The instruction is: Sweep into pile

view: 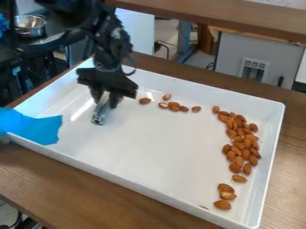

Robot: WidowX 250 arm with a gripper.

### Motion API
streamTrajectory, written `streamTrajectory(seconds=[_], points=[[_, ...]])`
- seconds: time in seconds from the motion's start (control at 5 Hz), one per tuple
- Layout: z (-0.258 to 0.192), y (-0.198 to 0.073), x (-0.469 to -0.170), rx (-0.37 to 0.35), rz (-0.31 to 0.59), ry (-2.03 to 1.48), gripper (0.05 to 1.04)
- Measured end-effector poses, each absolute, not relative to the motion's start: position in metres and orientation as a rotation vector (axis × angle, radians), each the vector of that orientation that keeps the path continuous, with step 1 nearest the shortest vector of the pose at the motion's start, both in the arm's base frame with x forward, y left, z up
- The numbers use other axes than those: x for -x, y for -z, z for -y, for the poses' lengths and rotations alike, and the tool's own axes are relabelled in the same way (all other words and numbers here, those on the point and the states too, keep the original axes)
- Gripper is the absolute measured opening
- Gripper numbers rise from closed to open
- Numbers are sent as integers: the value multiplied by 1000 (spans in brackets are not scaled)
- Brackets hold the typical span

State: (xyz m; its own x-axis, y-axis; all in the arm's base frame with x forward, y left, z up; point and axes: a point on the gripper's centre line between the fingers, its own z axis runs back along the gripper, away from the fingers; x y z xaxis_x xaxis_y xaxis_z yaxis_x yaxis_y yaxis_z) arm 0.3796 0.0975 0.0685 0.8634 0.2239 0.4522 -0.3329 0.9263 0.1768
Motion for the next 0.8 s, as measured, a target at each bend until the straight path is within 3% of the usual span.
streamTrajectory(seconds=[0.8], points=[[3,-76,-403,-162,419,-206,370]])
